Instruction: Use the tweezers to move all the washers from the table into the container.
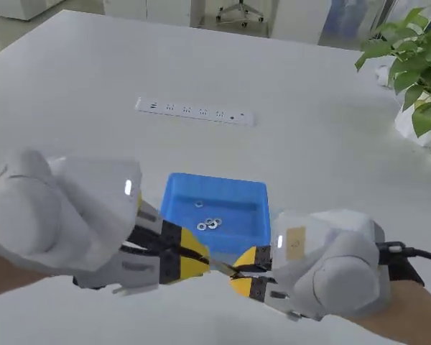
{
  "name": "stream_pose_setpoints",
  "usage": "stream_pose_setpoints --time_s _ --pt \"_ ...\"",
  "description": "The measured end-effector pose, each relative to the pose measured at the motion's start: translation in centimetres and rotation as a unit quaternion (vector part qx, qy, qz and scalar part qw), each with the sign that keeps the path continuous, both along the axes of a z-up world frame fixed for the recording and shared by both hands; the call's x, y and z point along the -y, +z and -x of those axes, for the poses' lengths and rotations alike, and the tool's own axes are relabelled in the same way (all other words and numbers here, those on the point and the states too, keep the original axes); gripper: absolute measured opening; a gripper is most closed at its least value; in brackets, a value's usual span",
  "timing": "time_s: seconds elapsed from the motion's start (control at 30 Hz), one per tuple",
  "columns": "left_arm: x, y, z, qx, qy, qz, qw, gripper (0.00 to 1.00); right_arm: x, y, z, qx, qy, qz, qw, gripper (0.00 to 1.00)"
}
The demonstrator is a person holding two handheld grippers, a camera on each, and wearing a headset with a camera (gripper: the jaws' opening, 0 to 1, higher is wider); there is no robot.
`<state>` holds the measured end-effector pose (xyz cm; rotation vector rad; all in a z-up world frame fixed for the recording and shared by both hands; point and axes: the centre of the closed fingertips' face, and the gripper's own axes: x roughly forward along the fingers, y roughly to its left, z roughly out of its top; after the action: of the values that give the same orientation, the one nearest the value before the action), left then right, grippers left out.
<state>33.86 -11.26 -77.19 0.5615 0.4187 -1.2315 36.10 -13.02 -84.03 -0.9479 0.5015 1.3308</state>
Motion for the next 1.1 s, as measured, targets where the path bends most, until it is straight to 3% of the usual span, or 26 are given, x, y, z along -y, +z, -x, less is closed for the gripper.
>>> stream_pose_setpoints --time_s 0.03,0.13,0.3,0.63,0.7,0.87,0.93,1.0,1.1 --pt "-0.2 -1.1 0.3 -0.011 -0.002 -0.009 0.9999 0.05 0.1 -0.2 0.0 0.001 -0.002 0.003 1.0 0.09" --pt "-1.0 -3.0 -0.2 -0.04 0.027 -0.009 0.9988 0.05 0.3 -1.3 -0.2 0.004 -0.007 0.02 0.9998 0.09" --pt "-1.6 -4.6 -1.4 -0.069 0.053 -0.001 0.9962 0.05 0.4 -2.4 -1.1 0.013 -0.021 0.042 0.9988 0.09" --pt "-1.9 -7.9 -3.7 -0.099 0.064 -0.014 0.993 0.05 1.0 -4.4 -2.6 0.01 -0.027 0.068 0.9972 0.1" --pt "-1.8 -8.5 -3.9 -0.104 0.06 -0.018 0.9927 0.05 1.2 -4.7 -2.7 0.008 -0.023 0.074 0.997 0.1" --pt "-1.9 -9.5 -4.4 -0.097 0.055 -0.032 0.9932 0.06 1.5 -4.9 -2.8 -0.005 -0.016 0.068 0.9975 0.11" --pt "-1.9 -9.6 -4.4 -0.089 0.052 -0.034 0.9941 0.06 1.4 -5.0 -2.7 -0.023 -0.019 0.057 0.9979 0.11" --pt "-1.8 -9.5 -4.3 -0.093 0.052 -0.021 0.994 0.06 1.5 -5.2 -2.5 -0.042 -0.017 0.05 0.9977 0.11" --pt "-2.1 -9.9 -4.3 -0.088 0.052 -0.031 0.9942 0.06 1.3 -5.0 -2.2 -0.071 -0.023 0.023 0.9969 0.11"
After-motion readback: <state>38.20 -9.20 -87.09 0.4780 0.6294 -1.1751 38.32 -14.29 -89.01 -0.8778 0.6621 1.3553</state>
